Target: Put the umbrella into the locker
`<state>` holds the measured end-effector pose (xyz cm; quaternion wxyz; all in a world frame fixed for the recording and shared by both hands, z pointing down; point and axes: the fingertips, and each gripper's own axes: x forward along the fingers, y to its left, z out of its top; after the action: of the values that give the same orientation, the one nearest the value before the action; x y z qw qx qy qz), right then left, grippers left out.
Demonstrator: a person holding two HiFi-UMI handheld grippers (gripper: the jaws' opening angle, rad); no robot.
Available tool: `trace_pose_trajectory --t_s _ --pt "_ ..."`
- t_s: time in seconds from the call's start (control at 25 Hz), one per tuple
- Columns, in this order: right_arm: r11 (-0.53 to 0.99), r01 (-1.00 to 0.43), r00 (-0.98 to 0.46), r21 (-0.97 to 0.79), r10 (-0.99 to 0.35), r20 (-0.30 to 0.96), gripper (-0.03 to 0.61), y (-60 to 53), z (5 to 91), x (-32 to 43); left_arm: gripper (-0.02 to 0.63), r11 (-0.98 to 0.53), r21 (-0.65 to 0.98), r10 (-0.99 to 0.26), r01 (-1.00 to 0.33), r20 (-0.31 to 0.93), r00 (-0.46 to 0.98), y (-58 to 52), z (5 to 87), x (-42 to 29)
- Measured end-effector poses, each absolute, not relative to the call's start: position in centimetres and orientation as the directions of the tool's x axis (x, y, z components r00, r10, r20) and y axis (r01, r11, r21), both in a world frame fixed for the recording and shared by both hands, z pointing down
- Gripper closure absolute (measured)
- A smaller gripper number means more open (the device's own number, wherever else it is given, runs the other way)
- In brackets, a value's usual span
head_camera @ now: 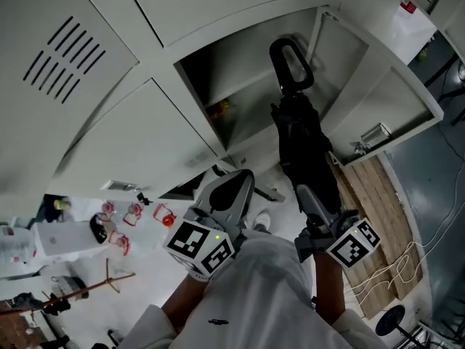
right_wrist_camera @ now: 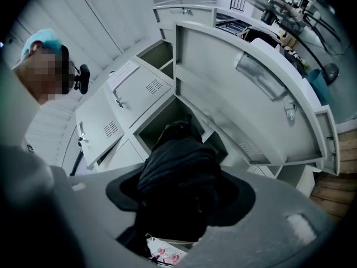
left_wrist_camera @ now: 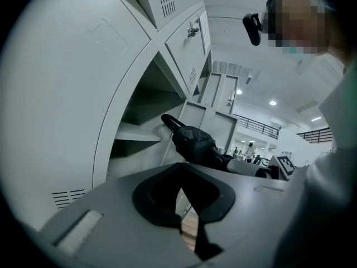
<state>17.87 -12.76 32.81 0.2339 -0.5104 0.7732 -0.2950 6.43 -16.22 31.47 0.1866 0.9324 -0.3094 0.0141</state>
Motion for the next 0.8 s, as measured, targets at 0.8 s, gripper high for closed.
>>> trace_pose_trajectory --t_s 0.8 --pt "0.315 -0.687 -0.372 -0.655 -0.926 -0.056 0.295 -16.7 31.4 17.6 0.595 -0.741 0.318 -0.582 -0.592 0.137 0.802 -18.0 31.4 7.3"
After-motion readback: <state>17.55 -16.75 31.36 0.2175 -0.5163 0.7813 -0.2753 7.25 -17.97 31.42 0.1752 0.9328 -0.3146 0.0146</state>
